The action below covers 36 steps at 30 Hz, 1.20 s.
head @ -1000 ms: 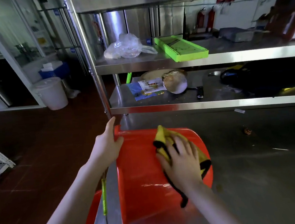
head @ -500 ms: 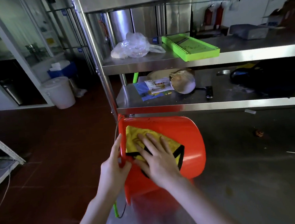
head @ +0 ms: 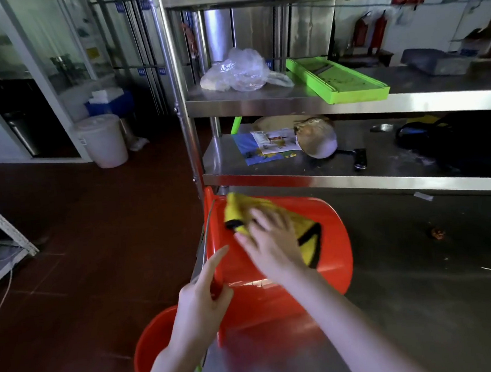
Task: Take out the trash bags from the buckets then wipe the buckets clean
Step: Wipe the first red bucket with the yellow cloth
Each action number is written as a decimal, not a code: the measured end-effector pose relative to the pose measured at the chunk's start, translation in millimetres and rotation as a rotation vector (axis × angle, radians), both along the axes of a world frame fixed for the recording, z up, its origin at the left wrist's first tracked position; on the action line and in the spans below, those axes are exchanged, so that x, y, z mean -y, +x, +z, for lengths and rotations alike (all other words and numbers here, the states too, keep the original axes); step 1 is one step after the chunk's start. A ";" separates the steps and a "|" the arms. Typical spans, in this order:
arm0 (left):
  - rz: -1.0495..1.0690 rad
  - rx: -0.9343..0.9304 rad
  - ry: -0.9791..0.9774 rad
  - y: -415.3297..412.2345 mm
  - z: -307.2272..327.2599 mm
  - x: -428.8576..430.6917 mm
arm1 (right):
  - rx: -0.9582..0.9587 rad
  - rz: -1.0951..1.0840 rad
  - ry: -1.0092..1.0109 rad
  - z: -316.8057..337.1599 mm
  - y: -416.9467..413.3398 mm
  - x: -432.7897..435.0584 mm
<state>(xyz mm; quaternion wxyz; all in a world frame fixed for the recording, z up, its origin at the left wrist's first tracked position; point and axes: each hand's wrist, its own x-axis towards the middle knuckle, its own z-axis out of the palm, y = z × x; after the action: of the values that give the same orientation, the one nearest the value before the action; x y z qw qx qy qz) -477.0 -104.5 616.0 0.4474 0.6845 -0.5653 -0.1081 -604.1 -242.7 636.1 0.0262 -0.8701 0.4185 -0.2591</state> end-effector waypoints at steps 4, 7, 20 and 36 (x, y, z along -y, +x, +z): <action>0.010 0.018 0.034 16.2 8.1 -3.0 | -0.048 0.087 0.041 9.6 15.2 1.1; 0.006 0.025 0.054 22.6 7.7 -10.5 | -0.058 -0.173 0.199 11.3 -9.4 35.2; -0.062 0.156 0.072 28.0 8.7 -19.6 | -0.026 0.022 0.106 16.0 26.3 -8.1; 0.103 -0.076 0.354 -9.1 74.2 97.3 | 0.018 0.004 -0.078 -16.4 -39.4 -57.1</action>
<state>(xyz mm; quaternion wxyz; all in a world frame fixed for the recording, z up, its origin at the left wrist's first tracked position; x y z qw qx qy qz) -486.1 -201.7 690.3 0.3459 0.7761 -0.4843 -0.2085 -643.5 -185.6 619.7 -0.0034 -0.8689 0.4060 -0.2831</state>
